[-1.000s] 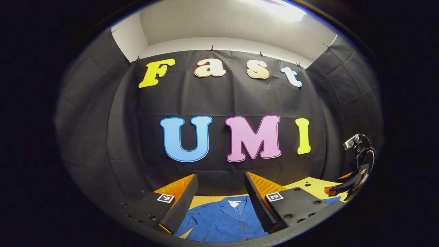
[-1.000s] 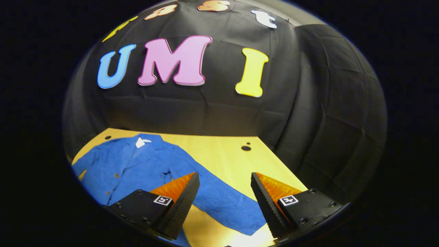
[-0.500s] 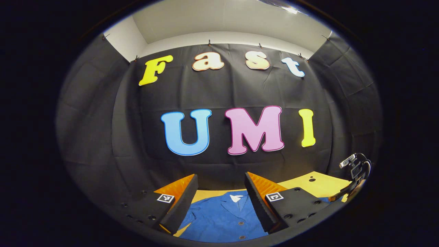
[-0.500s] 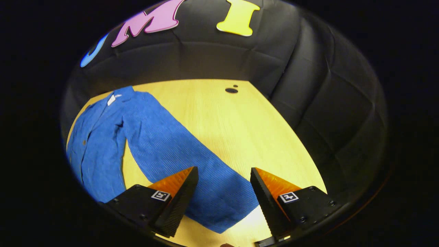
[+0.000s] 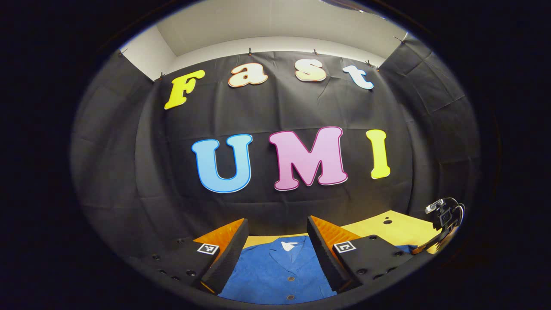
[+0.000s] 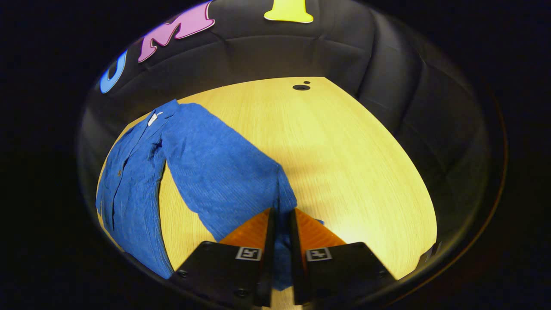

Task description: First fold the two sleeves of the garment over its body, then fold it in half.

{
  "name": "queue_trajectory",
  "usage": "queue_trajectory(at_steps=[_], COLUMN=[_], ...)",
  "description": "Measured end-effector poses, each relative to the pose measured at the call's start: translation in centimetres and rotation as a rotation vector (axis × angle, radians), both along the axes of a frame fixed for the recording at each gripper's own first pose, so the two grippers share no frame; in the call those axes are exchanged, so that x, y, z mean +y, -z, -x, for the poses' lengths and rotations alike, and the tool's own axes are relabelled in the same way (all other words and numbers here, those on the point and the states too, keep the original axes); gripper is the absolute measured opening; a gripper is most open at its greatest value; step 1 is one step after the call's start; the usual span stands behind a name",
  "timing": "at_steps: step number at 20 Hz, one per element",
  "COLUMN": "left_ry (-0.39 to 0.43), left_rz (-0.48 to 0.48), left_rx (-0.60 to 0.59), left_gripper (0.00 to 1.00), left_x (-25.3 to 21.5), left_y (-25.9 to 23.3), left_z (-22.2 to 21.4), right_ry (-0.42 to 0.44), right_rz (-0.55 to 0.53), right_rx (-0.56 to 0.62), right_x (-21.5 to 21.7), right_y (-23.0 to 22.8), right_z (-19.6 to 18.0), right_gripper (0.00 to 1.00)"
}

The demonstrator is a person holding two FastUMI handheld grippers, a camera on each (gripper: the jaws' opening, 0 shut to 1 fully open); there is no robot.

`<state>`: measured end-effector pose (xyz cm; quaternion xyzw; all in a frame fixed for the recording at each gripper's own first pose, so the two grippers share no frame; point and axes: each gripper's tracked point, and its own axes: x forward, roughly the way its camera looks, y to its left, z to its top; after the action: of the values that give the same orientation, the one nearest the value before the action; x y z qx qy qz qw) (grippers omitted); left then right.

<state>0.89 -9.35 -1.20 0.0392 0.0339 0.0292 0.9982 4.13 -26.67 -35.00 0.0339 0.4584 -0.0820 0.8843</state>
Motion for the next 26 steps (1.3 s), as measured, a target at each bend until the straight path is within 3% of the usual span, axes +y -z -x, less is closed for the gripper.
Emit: queue_trajectory(at_steps=[1,2,3,9,17,26], left_ry=[0.002,0.005,0.013,0.01,-0.07,-0.18], left_rz=[0.001,0.002,0.004,0.013,0.038,0.042], left_rx=[0.001,0.003,0.001,-0.014,-0.021,-0.027], left_gripper=[0.79,0.79,0.79,0.79,0.79,0.79], left_x=[0.0,0.0,0.0,4.0,12.5,21.5], left_y=[0.0,0.1,0.0,-0.2,0.5,1.4], left_z=[-0.1,-0.1,-0.1,0.8,3.3,6.0], right_ry=[0.005,0.009,0.02,0.033,-0.127,-0.318], right_rz=[-0.018,-0.035,-0.044,-0.078,-0.05,-0.075], right_rx=[0.012,0.012,0.0,-0.201,-0.356,-0.446], right_x=[0.4,0.8,1.1,6.3,17.5,31.9], right_y=[0.0,-0.2,-0.6,-7.3,-15.2,-19.1], right_z=[0.3,0.3,0.1,-3.3,-7.6,-12.5], right_gripper=[0.18,0.18,0.1,0.08,0.08,0.08])
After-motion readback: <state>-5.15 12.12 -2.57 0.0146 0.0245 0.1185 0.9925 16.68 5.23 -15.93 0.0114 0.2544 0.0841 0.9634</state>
